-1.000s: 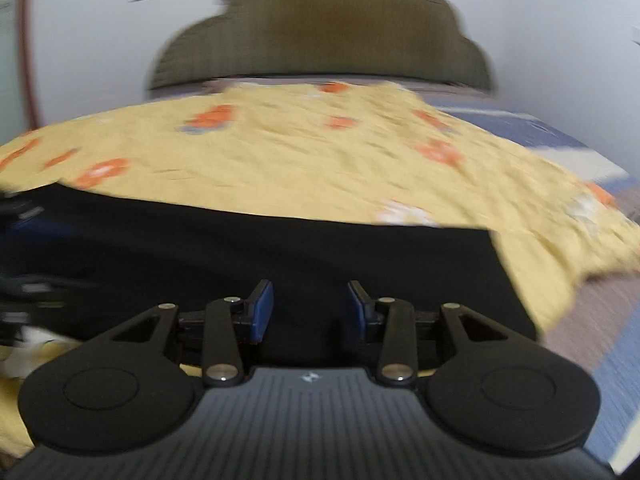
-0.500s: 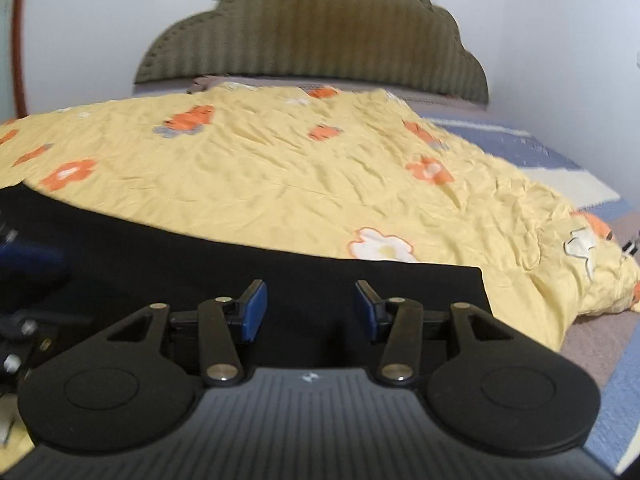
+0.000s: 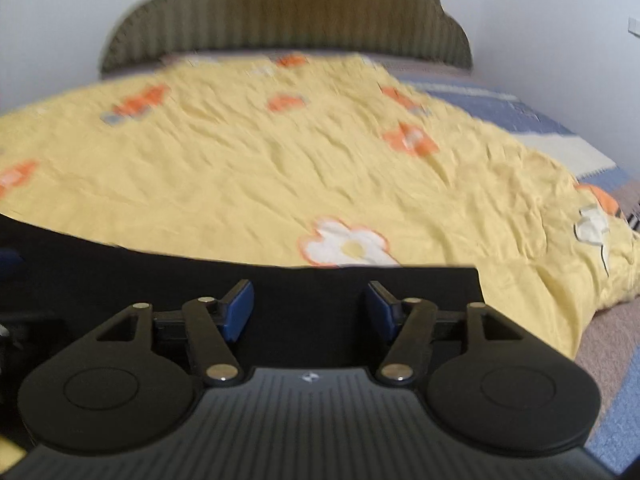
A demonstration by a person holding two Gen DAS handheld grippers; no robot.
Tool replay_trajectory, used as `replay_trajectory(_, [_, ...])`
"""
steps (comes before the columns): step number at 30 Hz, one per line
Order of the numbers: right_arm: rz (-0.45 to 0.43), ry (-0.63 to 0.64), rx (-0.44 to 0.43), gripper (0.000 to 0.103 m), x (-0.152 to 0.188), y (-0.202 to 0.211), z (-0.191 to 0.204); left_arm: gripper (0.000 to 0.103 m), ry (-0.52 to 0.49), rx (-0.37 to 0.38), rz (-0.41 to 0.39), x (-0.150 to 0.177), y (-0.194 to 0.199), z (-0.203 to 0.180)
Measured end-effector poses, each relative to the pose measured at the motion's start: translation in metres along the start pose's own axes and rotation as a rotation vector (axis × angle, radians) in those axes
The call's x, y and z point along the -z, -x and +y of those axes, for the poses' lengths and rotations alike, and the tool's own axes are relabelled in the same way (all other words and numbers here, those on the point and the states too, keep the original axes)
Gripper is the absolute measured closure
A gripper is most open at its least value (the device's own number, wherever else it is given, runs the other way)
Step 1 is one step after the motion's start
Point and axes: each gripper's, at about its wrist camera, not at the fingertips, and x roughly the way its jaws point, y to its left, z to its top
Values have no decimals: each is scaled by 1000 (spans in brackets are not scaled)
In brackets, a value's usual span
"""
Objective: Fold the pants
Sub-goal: 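Open both tools and release the trousers flat on the bed, then move both open tools over the edge of the black trousers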
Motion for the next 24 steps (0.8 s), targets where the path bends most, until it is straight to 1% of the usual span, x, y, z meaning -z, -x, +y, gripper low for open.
replay_trajectory(1, [-4, -14, -4, 36, 2, -3, -5, 31, -5, -8, -11, 2, 1, -2])
replay_trajectory(2, [-6, -34, -3, 32, 3, -4, -9, 30, -15, -22, -21, 3, 3, -4])
replay_trajectory(4, [-12, -54, 34, 33, 5, 1, -15, 30, -26, -41, -33, 3, 5, -8])
replay_trajectory(5, [-22, -57, 61, 35, 7, 7, -15, 30, -18, -43, -38, 2, 5, -10])
replay_trajectory(6, [-41, -58, 68, 37, 8, 14, -15, 30, -12, -41, -41, -1, 5, -11])
replay_trajectory(9, [-82, -74, 35, 36, 15, 36, -13, 30, -7, -50, -42, -8, 2, -15])
replay_trajectory(11, [-95, -67, 17, 35, 21, 46, -10, 26, -21, -72, -23, -11, -6, -21])
replay_trajectory(12, [-88, -57, 7, 32, 24, 48, -8, 26, -26, -81, -15, -11, -9, -23])
replay_trajectory(13, [-71, -40, 2, 32, 28, 48, -5, 26, -26, -87, -20, -9, -10, -24])
replay_trajectory(15, [-21, 12, 29, 31, 39, 44, -1, 26, -32, -96, -38, -6, -8, -27])
replay_trajectory(16, [-23, 29, 53, 31, 46, 47, 0, 26, -40, -100, -43, -5, -6, -28])
replay_trajectory(17, [-38, 18, 60, 31, 52, 53, -2, 26, -38, -103, -47, -4, -5, -28])
replay_trajectory(19, [-59, -57, 69, 31, 64, 72, -14, 26, -14, -98, -49, -4, -2, -25])
replay_trajectory(22, [-104, -204, 95, 31, 86, 96, -41, 26, 10, -96, -62, 0, 4, -23])
replay_trajectory(24, [-109, -320, 92, 35, 99, 107, -61, 26, 23, -101, -70, 5, 7, -23])
